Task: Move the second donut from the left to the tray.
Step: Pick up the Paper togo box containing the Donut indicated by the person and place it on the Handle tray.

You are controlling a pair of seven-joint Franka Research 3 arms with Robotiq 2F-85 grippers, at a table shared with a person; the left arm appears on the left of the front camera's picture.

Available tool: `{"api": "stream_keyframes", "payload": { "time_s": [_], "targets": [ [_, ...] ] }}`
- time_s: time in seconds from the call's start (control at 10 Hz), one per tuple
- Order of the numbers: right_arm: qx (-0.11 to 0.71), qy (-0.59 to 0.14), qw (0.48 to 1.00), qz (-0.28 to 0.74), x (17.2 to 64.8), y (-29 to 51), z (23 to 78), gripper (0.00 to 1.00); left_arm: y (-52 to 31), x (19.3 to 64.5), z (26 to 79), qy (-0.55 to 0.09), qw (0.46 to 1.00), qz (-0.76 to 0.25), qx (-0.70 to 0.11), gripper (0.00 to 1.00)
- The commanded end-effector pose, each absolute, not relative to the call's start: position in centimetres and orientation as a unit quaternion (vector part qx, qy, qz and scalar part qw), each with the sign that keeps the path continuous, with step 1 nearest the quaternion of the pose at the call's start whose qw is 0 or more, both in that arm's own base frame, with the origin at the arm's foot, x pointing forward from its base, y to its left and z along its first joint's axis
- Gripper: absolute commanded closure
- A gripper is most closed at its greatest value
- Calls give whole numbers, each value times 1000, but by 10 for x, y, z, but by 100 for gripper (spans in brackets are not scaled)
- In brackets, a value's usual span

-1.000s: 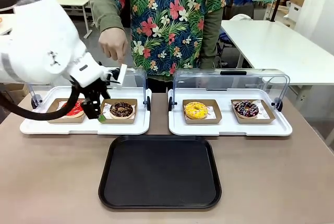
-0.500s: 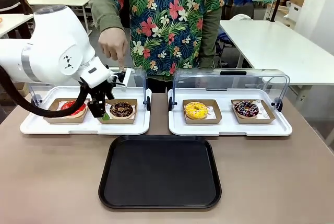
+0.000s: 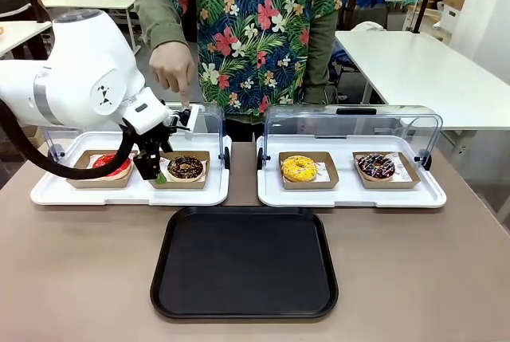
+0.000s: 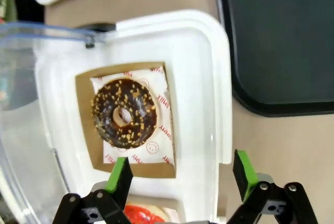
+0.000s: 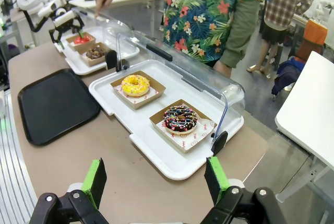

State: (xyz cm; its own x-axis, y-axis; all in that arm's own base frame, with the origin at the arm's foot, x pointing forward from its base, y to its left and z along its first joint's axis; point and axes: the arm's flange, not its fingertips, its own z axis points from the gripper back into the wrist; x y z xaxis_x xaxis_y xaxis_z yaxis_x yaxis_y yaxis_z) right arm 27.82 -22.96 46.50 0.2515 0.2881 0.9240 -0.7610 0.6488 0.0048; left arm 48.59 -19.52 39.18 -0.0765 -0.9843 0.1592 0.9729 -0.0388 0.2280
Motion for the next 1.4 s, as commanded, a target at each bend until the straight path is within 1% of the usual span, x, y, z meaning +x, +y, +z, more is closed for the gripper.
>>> {"api": "stream_keyframes", "payload": {
  "time_s": [0.0,0.5,0.9,1.3],
  "targets": [
    [231,-521,743,351,281,-230,466,0,-195,505,384,-121,698,-705,37,0],
    [231,-521,743,351,281,-230,466,0,-188,532,355,-99,711,-696,40,0],
    [231,-521,743,351,281,-230,466,0,-181,537,332,-89,715,-692,28,0],
    [231,-521,743,351,281,-230,466,0,-182,543,326,-83,716,-692,36,0]
  ]
}}
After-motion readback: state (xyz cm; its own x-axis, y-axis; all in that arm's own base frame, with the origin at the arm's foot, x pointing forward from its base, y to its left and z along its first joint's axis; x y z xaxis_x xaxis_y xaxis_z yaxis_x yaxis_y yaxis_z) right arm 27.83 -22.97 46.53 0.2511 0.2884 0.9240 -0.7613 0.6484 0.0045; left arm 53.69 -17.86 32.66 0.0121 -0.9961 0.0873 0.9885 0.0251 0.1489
